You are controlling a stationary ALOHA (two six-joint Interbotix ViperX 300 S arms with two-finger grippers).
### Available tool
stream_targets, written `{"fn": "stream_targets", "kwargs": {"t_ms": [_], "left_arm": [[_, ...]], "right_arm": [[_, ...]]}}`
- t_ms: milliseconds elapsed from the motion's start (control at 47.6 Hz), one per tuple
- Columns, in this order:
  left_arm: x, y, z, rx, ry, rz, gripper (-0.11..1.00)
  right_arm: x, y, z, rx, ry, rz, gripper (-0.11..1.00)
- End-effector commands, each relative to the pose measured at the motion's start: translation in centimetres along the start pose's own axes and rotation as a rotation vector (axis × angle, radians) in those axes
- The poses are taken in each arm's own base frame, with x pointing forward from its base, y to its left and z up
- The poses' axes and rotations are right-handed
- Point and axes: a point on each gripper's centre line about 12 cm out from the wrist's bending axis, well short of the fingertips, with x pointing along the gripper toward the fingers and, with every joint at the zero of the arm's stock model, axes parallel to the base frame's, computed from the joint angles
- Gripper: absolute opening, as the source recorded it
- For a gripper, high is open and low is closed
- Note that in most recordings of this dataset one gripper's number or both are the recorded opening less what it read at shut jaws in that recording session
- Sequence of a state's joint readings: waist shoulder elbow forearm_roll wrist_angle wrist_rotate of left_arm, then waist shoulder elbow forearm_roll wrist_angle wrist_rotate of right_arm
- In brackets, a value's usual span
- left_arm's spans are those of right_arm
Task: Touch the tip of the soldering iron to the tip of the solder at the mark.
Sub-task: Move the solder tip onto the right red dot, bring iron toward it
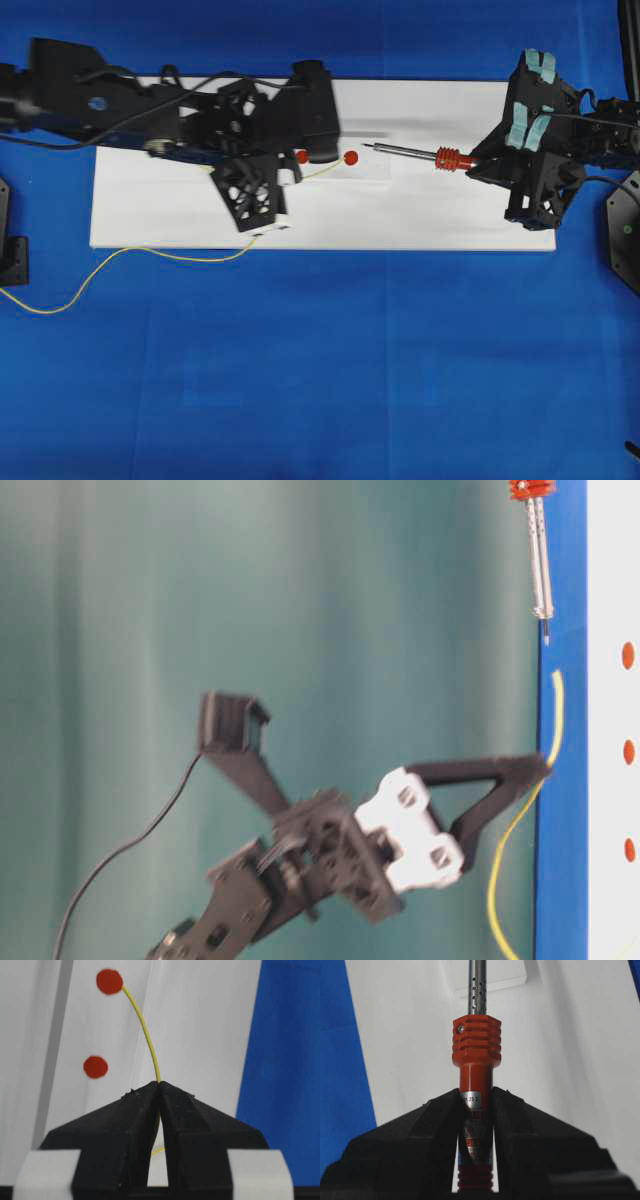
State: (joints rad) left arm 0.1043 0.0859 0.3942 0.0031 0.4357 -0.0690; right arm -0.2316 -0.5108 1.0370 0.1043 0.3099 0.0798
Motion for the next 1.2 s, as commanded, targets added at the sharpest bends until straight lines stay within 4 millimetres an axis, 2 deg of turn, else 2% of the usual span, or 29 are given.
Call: {"fn": "stream_targets", "kwargs": {"t_ms": [0,168,525,882,1176], "left_arm": [[0.1,0.4,1.6,-0.014,-0.034,0.006,0.03],[1.6,1.1,1.4,-0.03,-0.013,0.017,0.03],[3.5,1.2,0.3,-0.044,0.032,0.019,0.03],[3.5,1.2,0.3,-0.045,0.037,0.02,0.03],[3.5,1.2,0.1,-0.044,0.051,0.021,0.03]], "right_arm": [[-0.2,0.1,0.7,-0.001,-0.021,0.002,0.06],[-0.2,0.1,0.6,-0.001,-0.021,0.002,0.06],[-0.2,0.1,0.6,-0.001,-0.021,0.002,0.06],[0.1,0.0,0.5,0.0,-0.009,0.0,0.06],[2.3,0.0,0.9,0.008,0.057,-0.012,0.06]]}}
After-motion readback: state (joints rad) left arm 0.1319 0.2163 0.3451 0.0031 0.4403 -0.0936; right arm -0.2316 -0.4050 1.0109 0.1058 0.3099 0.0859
